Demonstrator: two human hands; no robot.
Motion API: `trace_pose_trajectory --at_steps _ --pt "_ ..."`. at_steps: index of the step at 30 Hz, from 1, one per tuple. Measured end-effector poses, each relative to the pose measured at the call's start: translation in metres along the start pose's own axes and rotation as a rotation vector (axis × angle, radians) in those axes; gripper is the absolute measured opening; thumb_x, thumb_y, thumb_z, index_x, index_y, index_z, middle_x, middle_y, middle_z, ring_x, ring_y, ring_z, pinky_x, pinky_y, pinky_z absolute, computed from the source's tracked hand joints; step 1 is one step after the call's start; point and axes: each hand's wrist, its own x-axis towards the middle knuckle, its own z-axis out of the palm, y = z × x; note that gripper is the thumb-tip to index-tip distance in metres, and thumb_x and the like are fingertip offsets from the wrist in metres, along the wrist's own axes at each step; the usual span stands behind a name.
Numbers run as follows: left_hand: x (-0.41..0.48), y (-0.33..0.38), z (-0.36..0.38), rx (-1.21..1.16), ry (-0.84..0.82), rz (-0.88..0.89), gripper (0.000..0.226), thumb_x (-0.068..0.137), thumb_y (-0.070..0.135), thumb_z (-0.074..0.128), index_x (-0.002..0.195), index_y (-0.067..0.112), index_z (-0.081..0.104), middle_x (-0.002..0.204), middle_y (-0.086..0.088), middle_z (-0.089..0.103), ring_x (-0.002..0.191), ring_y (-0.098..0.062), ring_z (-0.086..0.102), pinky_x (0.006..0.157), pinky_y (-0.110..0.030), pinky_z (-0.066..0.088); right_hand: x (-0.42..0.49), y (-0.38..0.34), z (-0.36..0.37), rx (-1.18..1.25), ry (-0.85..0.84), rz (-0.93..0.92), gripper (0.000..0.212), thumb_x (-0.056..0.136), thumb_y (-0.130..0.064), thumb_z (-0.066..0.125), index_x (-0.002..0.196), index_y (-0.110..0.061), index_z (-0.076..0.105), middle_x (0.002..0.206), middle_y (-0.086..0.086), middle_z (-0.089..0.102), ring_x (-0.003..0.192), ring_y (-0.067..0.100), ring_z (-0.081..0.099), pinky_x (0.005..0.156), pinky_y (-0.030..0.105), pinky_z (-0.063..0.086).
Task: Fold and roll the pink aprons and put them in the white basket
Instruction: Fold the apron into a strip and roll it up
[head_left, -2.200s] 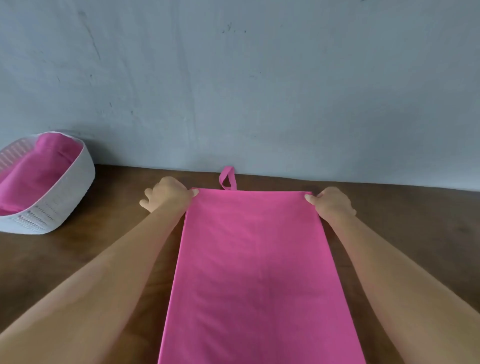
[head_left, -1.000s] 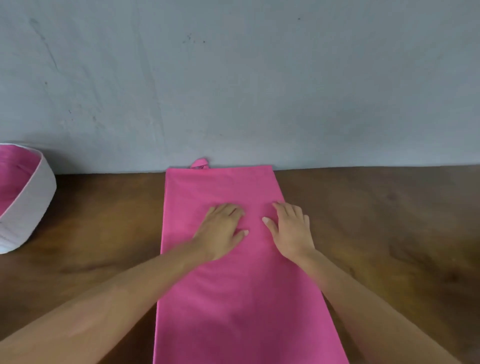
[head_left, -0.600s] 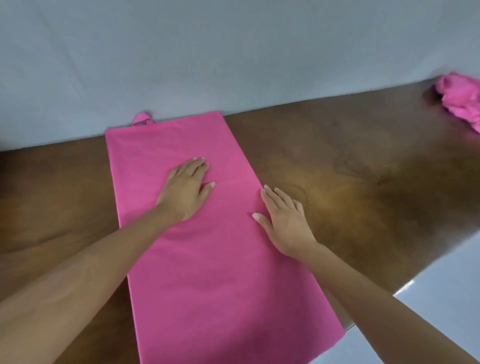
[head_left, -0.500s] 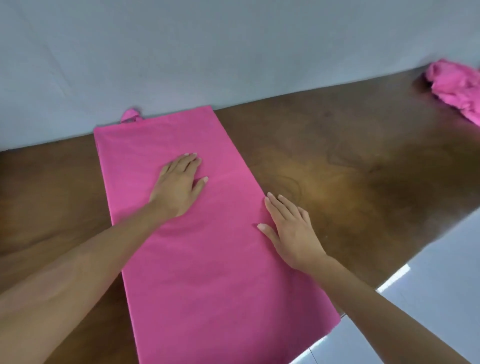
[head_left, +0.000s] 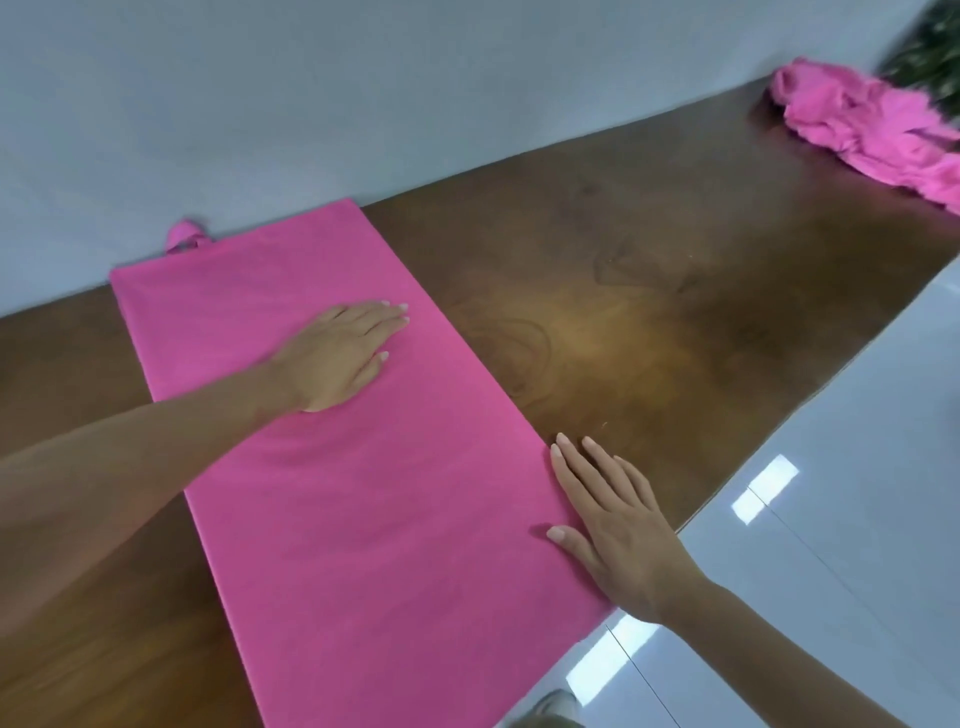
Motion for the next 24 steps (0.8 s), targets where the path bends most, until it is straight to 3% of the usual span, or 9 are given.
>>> trace_pose_trajectory --at_steps 5,9,11,12,14,17,21,24 --pt "0.042 0.019 -0.009 -0.097 0.019 0.128 0.047 0.106 0.038 0.044 0.148 0.019 0.049 0.154 0.001 0.047 0.137 -0.023 0.042 0.113 -0.045 0.037 0.0 -0.001 0.002 0.01 0.022 0.015 0.076 0.102 -0.07 0.012 0.161 -0.026 -0.005 0.169 -0.011 -0.006 0.155 0.014 -0.011 0.125 0.042 0.003" --pt "0.071 0.022 -0.022 -0.063 -0.019 0.222 0.038 0.1 0.038 0.06 0.133 0.019 0.06 0.128 -0.001 0.062 0.118 -0.023 0.051 0.102 -0.041 0.04 -0.001 -0.005 0.007 -0.029 0.034 0.076 0.075 0.1 -0.072 0.005 0.161 -0.03 -0.009 0.169 -0.008 -0.011 0.154 0.018 -0.015 0.125 0.045 0.001" --pt "0.081 0.022 -0.03 0.008 -0.046 0.233 0.036 0.096 0.041 0.065 0.126 0.021 0.062 0.117 0.0 0.06 0.109 -0.021 0.05 0.094 -0.039 0.04 -0.002 -0.009 0.01 0.013 0.068 0.13 0.075 0.099 -0.073 0.007 0.162 -0.031 0.003 0.17 -0.005 -0.004 0.155 0.018 -0.01 0.125 0.046 0.006" --pt "0.085 0.023 -0.034 0.04 -0.072 0.221 0.034 0.095 0.042 0.066 0.123 0.022 0.062 0.114 0.001 0.057 0.106 -0.021 0.049 0.092 -0.039 0.04 -0.002 -0.012 0.013 0.066 0.1 0.163 0.075 0.099 -0.074 0.011 0.16 -0.031 0.016 0.17 -0.004 0.002 0.156 0.018 -0.005 0.125 0.046 0.009" --pt "0.09 0.027 -0.041 0.063 -0.15 0.171 0.029 0.095 0.042 0.066 0.114 0.021 0.061 0.108 0.002 0.051 0.102 -0.02 0.048 0.087 -0.038 0.043 -0.006 -0.017 0.017 0.217 0.186 0.249 0.063 0.097 -0.076 0.022 0.137 -0.031 0.041 0.167 -0.003 0.017 0.155 0.016 0.005 0.124 0.044 0.012" --pt "0.088 0.034 -0.045 0.031 -0.229 0.068 0.026 0.097 0.04 0.063 0.109 0.017 0.056 0.107 0.001 0.046 0.095 -0.022 0.053 0.077 -0.038 0.047 -0.013 -0.019 0.018 0.33 0.23 0.352 0.047 0.093 -0.078 0.024 0.105 -0.036 0.042 0.163 -0.002 0.026 0.153 0.019 0.012 0.121 0.048 0.013" --pt "0.074 0.042 -0.047 0.012 -0.217 -0.07 0.028 0.099 0.038 0.062 0.112 0.015 0.053 0.108 -0.004 0.049 0.091 -0.025 0.054 0.077 -0.038 0.046 -0.036 -0.014 0.018 0.303 0.233 0.385 0.054 0.094 -0.074 0.02 0.099 -0.032 0.053 0.159 -0.003 0.035 0.15 0.021 0.019 0.12 0.051 0.02" --pt "0.062 0.046 -0.051 -0.022 -0.179 -0.175 0.029 0.098 0.039 0.061 0.109 0.014 0.051 0.107 -0.008 0.052 0.089 -0.027 0.054 0.078 -0.04 0.047 -0.061 -0.012 0.02 0.32 0.265 0.397 0.046 0.097 -0.069 0.032 0.09 -0.03 0.055 0.156 -0.004 0.04 0.147 0.021 0.023 0.117 0.051 0.023"
